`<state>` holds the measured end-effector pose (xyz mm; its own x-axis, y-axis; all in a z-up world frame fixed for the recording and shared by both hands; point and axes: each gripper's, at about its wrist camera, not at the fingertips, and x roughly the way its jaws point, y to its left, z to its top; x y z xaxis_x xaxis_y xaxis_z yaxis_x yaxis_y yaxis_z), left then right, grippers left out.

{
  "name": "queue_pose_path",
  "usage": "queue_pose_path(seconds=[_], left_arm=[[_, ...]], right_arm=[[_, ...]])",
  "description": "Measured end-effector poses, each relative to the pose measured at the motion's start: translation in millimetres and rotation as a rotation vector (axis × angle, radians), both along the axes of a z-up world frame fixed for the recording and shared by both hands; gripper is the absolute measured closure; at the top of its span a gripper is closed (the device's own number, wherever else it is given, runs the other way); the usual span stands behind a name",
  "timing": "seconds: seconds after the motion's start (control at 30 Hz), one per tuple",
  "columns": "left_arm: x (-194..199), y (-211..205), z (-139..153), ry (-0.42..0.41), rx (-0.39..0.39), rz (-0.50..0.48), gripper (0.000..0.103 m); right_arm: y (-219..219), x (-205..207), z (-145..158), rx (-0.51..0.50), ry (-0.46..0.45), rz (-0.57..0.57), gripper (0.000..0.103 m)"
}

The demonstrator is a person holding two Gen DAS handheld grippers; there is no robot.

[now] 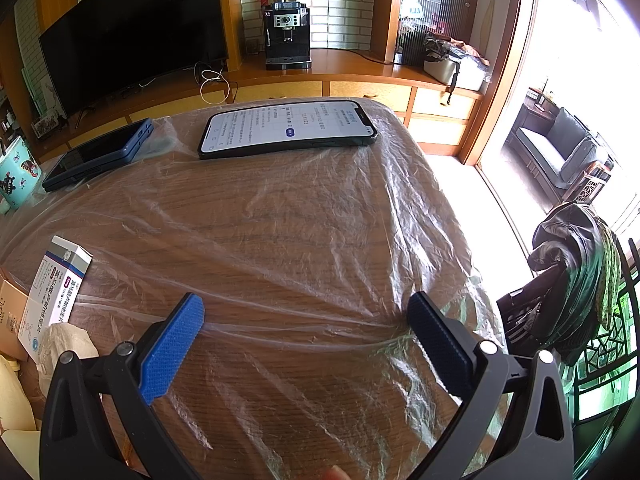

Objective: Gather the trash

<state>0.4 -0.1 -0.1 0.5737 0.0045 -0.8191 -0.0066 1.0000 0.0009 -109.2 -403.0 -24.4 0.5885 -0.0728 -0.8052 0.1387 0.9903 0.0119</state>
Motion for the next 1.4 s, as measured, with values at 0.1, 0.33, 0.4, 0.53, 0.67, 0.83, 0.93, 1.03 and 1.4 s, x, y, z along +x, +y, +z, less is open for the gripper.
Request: queue_pose_path(seconds=[0.1,0.33,0.4,0.53,0.67,0.83,0.93,1.03,1.4], left_arm=[[-0.1,0.1,0.0,0.000,0.000,0.000,0.001],[-6.8,21.1,16.7,0.019,-0.111,-0.019,0.002],[-22.8,28.6,36.5,0.002,-0.226,-0.048,0.002],[-58.0,18.0,67.6,-0.005,-0.415,-0.213,0.002],[-80.7,-18.8,70.8,0.117,-0.537,-0.363,0.002],[-99.3,-65.6,66.2,0.116,-0.388,-0.458,0.001],[-104.2,-83.2,62.7,0.111,-0.310,-0.523,0.001],[-105.5,-99.7,63.1,0.106,-0.231,-0.596,0.001],[-75.6,-111.6,35.9,0.100,0.004,-0.544,0.001]], right_arm=[[1.0,4.8,0.7,0.001,0.000,0.003,0.004],[5.7,-22.9,42.2,0.051,-0.111,0.055,0.004],[17.1,-42.1,63.4,0.048,-0.169,0.129,0.004],[62.0,-82.7,97.9,0.088,-0.239,0.398,0.004],[126.2,-116.3,97.7,-0.067,-0.270,0.629,0.004],[175.0,-132.6,72.5,-0.220,-0.236,0.772,0.004],[187.4,-132.2,61.9,-0.230,-0.204,0.765,0.004],[188.7,-122.5,56.3,-0.217,-0.178,0.746,0.004],[186.7,-78.4,35.9,-0.078,-0.055,0.676,0.015]])
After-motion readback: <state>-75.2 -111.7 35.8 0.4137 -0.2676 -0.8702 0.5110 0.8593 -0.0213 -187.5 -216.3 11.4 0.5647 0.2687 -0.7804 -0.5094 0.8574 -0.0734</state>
